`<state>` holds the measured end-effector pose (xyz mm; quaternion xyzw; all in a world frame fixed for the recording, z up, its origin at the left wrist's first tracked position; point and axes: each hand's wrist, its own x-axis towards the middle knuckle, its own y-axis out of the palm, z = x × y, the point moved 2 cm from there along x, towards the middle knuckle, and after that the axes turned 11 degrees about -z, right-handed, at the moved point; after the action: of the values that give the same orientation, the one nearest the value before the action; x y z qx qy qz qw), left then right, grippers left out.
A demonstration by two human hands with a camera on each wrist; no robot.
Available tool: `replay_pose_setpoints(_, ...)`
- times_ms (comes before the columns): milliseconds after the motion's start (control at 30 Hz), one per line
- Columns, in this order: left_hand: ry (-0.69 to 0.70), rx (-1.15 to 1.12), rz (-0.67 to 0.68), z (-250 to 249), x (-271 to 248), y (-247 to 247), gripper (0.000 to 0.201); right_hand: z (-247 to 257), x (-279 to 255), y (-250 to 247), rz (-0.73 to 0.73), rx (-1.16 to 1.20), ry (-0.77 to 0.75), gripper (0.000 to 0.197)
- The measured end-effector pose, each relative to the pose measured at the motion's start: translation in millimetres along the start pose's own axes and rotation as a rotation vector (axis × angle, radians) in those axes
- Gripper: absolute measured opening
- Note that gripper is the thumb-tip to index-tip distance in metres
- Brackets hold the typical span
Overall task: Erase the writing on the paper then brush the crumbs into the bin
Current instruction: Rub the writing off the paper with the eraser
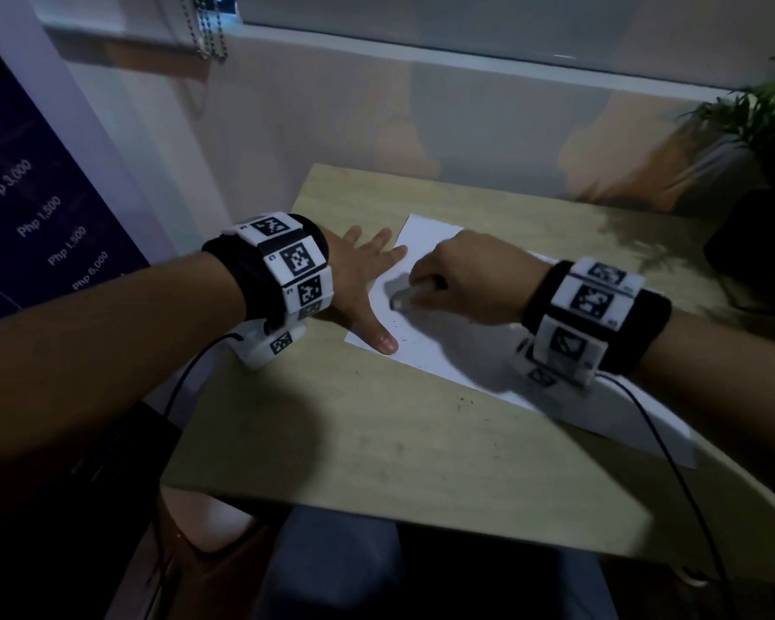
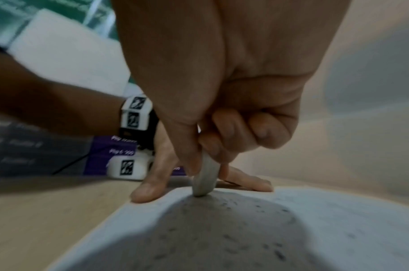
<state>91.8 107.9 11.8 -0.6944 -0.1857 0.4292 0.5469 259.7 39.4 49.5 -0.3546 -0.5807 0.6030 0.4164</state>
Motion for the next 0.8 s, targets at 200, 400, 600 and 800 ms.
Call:
replay_pose_setpoints(200,0.01,-0.017,0.003,-1.4,-3.1,-0.9,0.162,-32.4,19.1,-0.9,-0.082,-0.096,0.164,0.053)
replay_pose_setpoints(400,-0.001,0.029,0.011,-3.2,-3.3,-2.7,0.156,-10.1,4.5,2.8,-0.019,-0.045,0.049,0.046)
replay_pose_setpoints(600,0.004,0.014,0.028,-3.9,-4.6,-5.1,0.157,-40.5,29.6,-9.2,-0.053,-0.094,0.201,0.052)
replay_pose_setpoints(800,0.006,0.012,0.016,-2.7,-3.6,-3.7,0.156,-16.7,18.5,-5.6,-0.044,-0.186,0.09,0.04)
